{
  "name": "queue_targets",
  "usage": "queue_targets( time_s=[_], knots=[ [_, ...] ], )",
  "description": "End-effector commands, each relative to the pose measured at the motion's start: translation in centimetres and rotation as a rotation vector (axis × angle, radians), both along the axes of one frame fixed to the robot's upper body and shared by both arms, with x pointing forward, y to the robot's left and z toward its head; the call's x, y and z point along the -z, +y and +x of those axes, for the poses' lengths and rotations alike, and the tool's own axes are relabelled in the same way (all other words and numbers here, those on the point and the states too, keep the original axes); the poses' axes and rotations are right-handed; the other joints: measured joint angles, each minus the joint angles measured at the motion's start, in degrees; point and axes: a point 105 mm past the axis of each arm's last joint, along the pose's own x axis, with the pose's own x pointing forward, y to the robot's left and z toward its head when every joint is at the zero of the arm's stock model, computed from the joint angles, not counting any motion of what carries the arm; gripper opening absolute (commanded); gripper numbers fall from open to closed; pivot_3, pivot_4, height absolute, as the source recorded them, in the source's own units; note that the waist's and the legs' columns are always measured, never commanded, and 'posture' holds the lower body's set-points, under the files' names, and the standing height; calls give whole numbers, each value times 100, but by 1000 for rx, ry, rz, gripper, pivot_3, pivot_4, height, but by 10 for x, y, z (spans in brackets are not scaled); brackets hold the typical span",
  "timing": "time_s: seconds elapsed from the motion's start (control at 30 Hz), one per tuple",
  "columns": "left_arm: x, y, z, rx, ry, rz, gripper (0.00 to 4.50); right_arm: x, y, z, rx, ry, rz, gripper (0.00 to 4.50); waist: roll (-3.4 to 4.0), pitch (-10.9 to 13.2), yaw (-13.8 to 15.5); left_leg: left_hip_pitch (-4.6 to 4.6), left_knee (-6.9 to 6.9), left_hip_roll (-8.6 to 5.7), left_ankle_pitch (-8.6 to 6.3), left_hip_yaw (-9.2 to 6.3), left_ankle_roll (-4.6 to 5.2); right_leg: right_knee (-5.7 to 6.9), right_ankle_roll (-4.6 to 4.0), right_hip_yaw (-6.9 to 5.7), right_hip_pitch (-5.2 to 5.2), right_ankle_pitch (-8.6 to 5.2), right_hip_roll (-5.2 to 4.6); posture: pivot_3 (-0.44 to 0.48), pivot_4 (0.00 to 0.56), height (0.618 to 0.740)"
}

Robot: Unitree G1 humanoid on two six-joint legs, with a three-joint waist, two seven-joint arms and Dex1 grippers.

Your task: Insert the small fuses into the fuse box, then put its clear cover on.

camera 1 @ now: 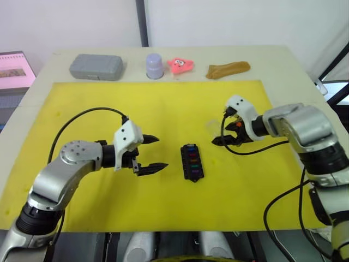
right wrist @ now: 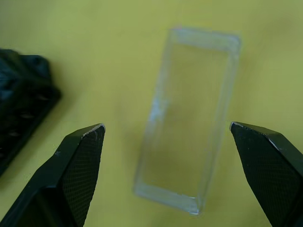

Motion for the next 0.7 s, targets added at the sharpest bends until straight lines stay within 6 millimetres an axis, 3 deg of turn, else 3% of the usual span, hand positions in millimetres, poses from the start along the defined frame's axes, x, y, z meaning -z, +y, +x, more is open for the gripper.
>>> queue_targets(
  time_s=[0.03, 0.13, 0.17, 0.23, 0.37, 0.57, 0.7],
  knots=[
    [-2, -7, -6, 20, -42, 1, 4500, -7, 4, 9, 29, -38, -31, 4455, 0, 0, -6, 0, 0, 0, 0, 0, 0, 0, 0, 0, 0, 0, 0, 0, 150, 740],
    [-1, -9, -6, 13, -45, -5, 4500, -3, 8, 14, 44, -43, -45, 4455, 0, 0, -10, 1, 0, 0, 0, 0, -1, 0, 0, -2, 0, 0, 1, 0, 150, 740],
    [0, -10, -7, 13, -45, -7, 4500, -2, 11, 15, 43, -49, -47, 4214, 0, 0, -12, 1, 0, 0, 0, 0, 0, 1, 0, -2, 0, 0, 1, 0, 150, 740],
    [1, -12, -10, 13, -40, -9, 4500, -2, 14, 17, 41, -56, -50, 3583, 0, 0, -14, 2, 0, 0, 0, 0, -1, 2, 0, -2, 0, 0, 1, 0, 150, 740],
    [5, -14, -20, 5, -8, -16, 4500, -5, 17, 16, 16, -73, -80, 1647, 1, -1, -38, 3, -2, 2, 0, 0, -1, 3, 0, -1, -1, 0, 1, 0, 150, 740],
    [12, -25, -44, 14, 71, -33, 4500, -17, 15, 14, -8, -112, -108, 1682, 1, -1, -20, 2, -2, 3, 0, 0, 0, 2, 0, 2, 0, 0, 0, 0, 150, 740],
    [30, -37, -47, -69, 88, 37, 4500, -30, 13, 17, -12, -145, -101, 1682, 1, -1, -6, 3, -2, -1, -1, -1, 2, 2, 0, 6, 3, 0, 0, 0, 150, 740]
  ],
)
